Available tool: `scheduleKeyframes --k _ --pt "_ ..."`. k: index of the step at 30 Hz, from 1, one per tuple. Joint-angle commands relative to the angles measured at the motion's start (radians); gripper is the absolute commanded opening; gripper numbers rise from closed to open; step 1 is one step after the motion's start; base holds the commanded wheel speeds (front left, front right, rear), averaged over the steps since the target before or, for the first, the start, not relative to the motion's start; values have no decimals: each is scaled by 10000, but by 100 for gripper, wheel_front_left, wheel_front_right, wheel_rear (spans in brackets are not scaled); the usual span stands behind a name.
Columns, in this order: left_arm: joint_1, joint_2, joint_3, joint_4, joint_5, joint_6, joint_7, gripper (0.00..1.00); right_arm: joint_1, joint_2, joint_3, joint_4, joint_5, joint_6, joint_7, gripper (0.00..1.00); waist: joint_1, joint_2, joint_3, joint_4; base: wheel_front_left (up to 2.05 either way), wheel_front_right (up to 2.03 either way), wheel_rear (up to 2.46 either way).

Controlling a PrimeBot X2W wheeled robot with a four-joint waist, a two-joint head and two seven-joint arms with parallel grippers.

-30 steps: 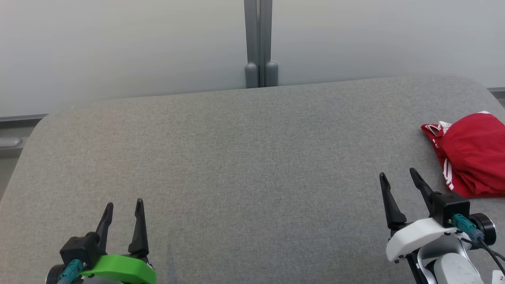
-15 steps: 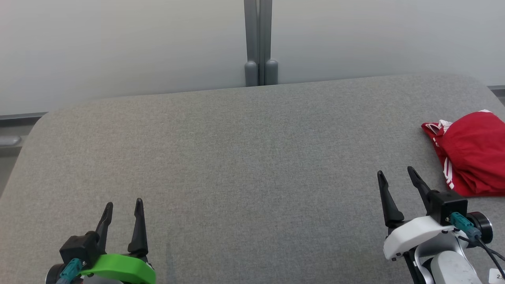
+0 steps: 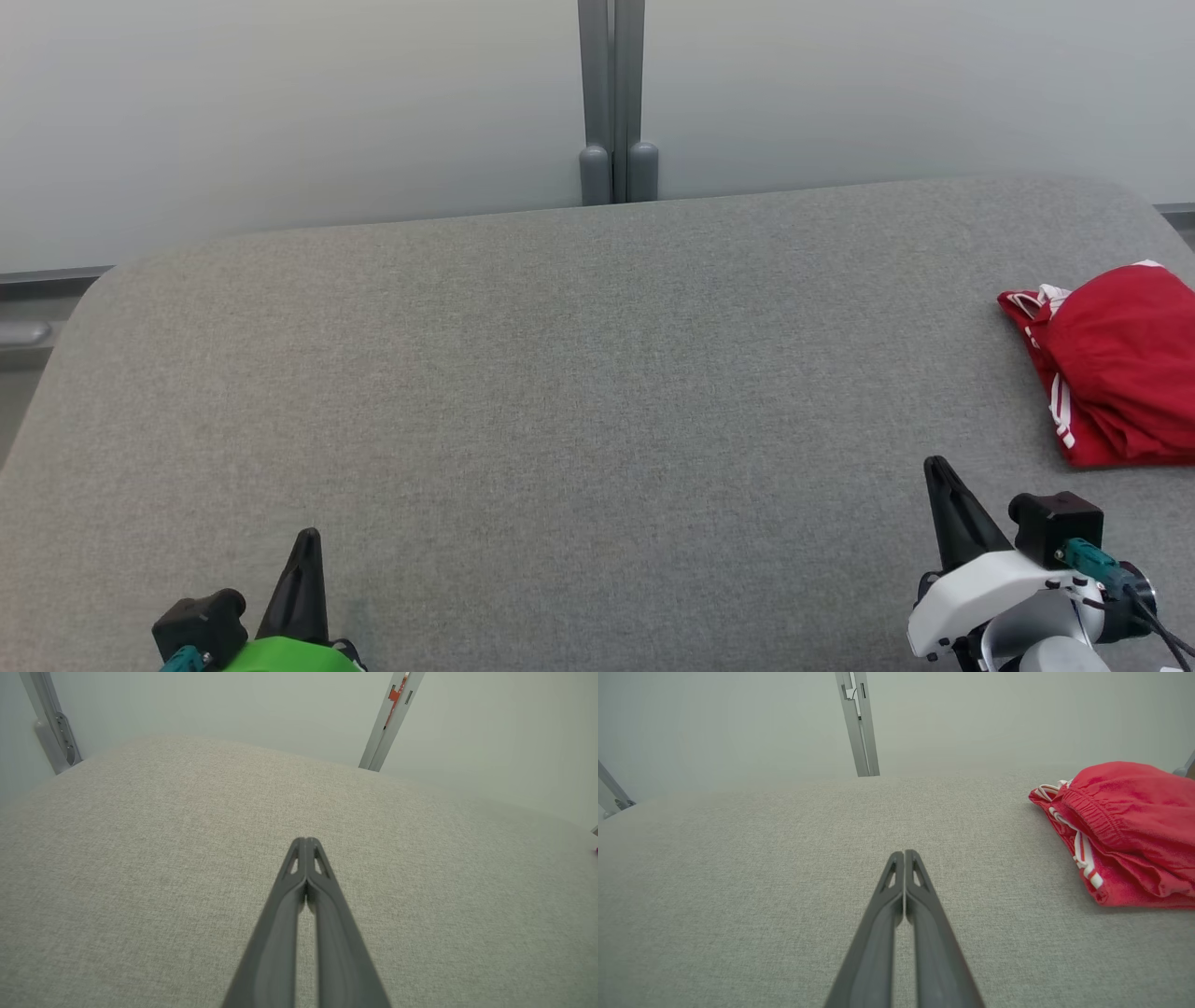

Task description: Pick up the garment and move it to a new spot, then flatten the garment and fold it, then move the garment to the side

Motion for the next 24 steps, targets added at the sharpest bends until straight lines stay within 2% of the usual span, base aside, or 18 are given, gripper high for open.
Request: scheduleKeyframes --k 1,24 --pt "-240 20 117 -180 -474 -4 99 0 -252 -18 -99 -148 520 -1 94 0 1 0 6 -1 0 0 0" --pt "-520 -52 471 -625 -4045 -31 1065 0 -416 109 -416 -347 4634 -4 824 0 1 0 85 -18 0 0 0"
